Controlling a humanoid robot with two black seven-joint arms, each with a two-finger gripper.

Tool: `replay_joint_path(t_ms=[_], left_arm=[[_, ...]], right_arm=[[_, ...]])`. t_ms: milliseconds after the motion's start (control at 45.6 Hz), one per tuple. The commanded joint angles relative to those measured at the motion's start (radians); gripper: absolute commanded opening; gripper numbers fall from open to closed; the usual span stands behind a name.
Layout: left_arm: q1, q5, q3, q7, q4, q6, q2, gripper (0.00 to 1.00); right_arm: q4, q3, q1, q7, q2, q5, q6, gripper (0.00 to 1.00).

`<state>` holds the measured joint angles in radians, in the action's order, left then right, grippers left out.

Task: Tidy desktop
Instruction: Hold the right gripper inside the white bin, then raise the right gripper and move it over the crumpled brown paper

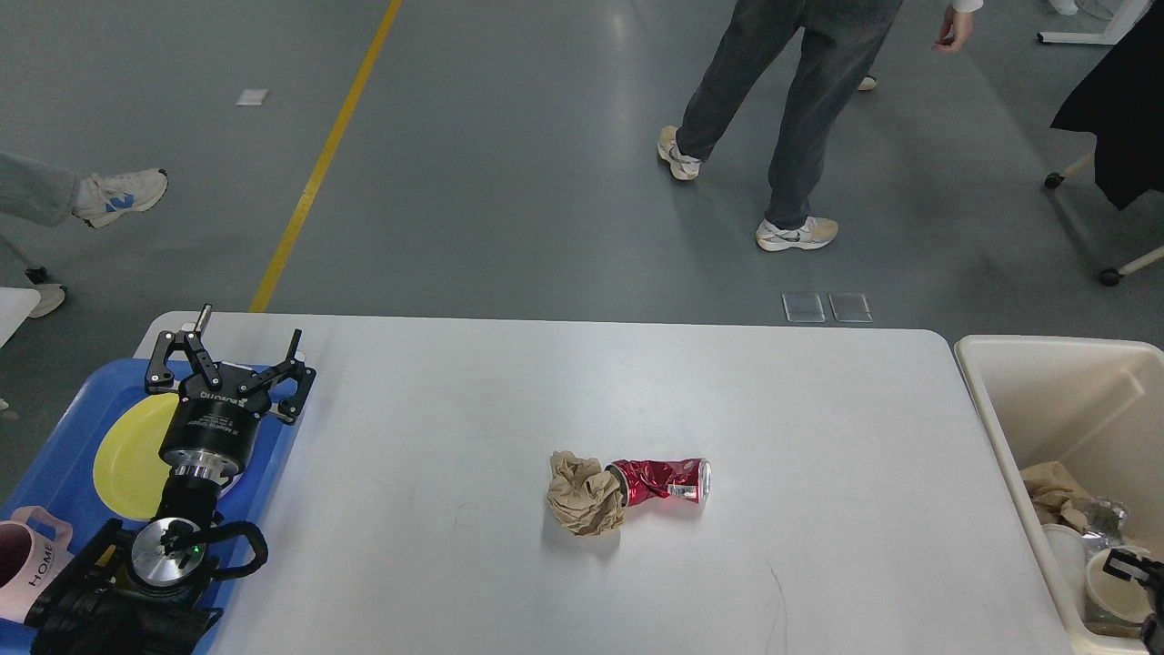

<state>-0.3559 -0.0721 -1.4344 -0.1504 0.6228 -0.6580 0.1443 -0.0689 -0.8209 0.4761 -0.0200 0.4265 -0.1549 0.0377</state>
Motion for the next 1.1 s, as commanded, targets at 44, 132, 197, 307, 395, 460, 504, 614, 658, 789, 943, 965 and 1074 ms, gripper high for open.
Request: replay_joint_path(t_ms=[44,132,197,307,395,460,504,614,658,789,943,965,1074], left_arm=[[0.0,0.0,0.0,0.0,0.0,0.0,0.0,0.96],[0.0,0.0,0.0,0.0,0.0,0.0,0.0,0.96],[0.0,0.0,0.0,0.0,0.0,0.0,0.0,0.96],[-0.002,0.0,0.0,0.0,0.0,0.0,0.0,0.96],[0.0,0.0,0.0,0.0,0.0,0.0,0.0,0.96],[-0.002,0.0,0.0,0.0,0.0,0.0,0.0,0.96],[-0.002,0.0,0.0,0.0,0.0,0.0,0.0,0.96],[0.0,0.0,0.0,0.0,0.0,0.0,0.0,0.96],[0.0,0.0,0.0,0.0,0.0,0.0,0.0,0.96],[-0.002,0.0,0.0,0.0,0.0,0.0,0.0,0.96],[-0.002,0.0,0.0,0.0,0.002,0.0,0.0,0.96],[-0.002,0.0,0.0,0.002,0.002,0.0,0.0,0.96],[-0.002,0.0,0.0,0.0,0.0,0.0,0.0,0.96]], right_arm=[[-0.002,0.003,0.009,0.0,0.001,0.002,0.004,1.0],[-0.002,0.006,0.013,0.0,0.001,0.002,0.004,1.0],[-0.003,0.014,0.019,0.0,0.001,0.002,-0.002,1.0],[-0.022,0.028,0.061,-0.005,0.024,-0.005,-0.022,1.0],[-0.054,0.014,0.111,-0.008,0.087,-0.015,-0.088,1.0],[-0.09,0.006,0.183,-0.011,0.123,-0.021,-0.154,1.0],[-0.121,-0.003,0.258,-0.02,0.146,-0.037,-0.196,1.0],[-0.288,-0.105,0.476,-0.084,0.196,-0.153,-0.283,1.0],[-0.388,-0.157,0.573,-0.103,0.204,-0.196,-0.301,1.0],[-0.714,-0.358,0.907,-0.11,0.193,-0.241,-0.369,1.0],[-0.965,-0.506,1.231,-0.113,0.04,-0.239,-0.573,1.0],[-0.983,-0.506,1.262,-0.113,0.02,-0.236,-0.617,1.0],[-1.06,-0.497,1.41,-0.113,-0.038,-0.229,-0.804,1.0]])
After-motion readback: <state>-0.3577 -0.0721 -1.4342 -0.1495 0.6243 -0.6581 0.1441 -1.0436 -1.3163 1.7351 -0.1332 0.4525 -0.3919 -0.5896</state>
